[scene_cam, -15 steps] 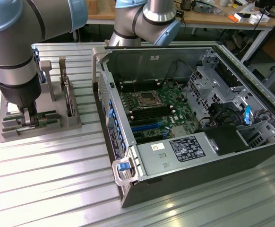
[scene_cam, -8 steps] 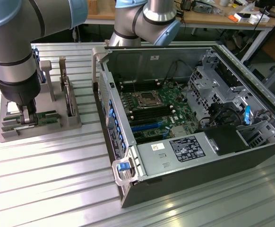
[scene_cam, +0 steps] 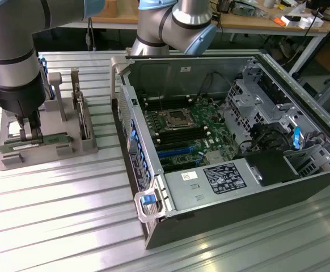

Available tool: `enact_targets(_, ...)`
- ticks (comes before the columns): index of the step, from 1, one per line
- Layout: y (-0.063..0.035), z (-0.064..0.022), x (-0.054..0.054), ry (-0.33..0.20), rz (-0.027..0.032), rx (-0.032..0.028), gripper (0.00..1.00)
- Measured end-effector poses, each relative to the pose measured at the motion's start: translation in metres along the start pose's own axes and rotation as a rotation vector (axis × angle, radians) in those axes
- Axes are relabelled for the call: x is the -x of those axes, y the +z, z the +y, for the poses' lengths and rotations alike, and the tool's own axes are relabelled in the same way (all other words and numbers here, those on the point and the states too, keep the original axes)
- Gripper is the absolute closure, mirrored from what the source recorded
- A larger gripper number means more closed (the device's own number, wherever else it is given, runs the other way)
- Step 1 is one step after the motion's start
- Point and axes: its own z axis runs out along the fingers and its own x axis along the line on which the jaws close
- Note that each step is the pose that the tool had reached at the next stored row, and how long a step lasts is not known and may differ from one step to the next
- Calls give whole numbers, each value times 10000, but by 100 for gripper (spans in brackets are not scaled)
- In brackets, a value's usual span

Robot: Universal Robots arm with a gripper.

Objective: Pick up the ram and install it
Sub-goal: 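Pick up the ram and move it above insertion slot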

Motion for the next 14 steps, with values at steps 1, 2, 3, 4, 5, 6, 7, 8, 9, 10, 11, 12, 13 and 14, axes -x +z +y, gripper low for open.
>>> enact_targets(1, -19, 1, 1, 0, 0, 1, 88)
enact_targets(2, -30, 1, 2, 0, 0, 1, 88)
enact_targets(3, -45, 2, 3, 0, 0, 0, 88)
enact_targets(4, -61, 3, 4, 1, 1, 1, 88)
enact_targets(5, -79, 4, 5, 0, 1, 1, 88)
enact_targets(6, -94, 4, 6, 0, 0, -1, 88)
enact_targets(7, -116, 5, 7, 0, 0, 0, 88)
enact_targets(8, -126, 6, 8, 0, 0, 0, 88)
enact_targets(9, -139, 6, 8, 0, 0, 0, 88)
enact_targets(10, -154, 7, 9, 0, 0, 1, 88)
enact_targets(11, -178, 8, 11, 0, 0, 1, 88)
enact_targets(12, -207, 9, 13, 0, 0, 1, 88)
enact_targets(13, -235, 11, 14, 0, 0, 1, 88)
enact_targets(14, -280, 13, 17, 0, 0, 1, 88)
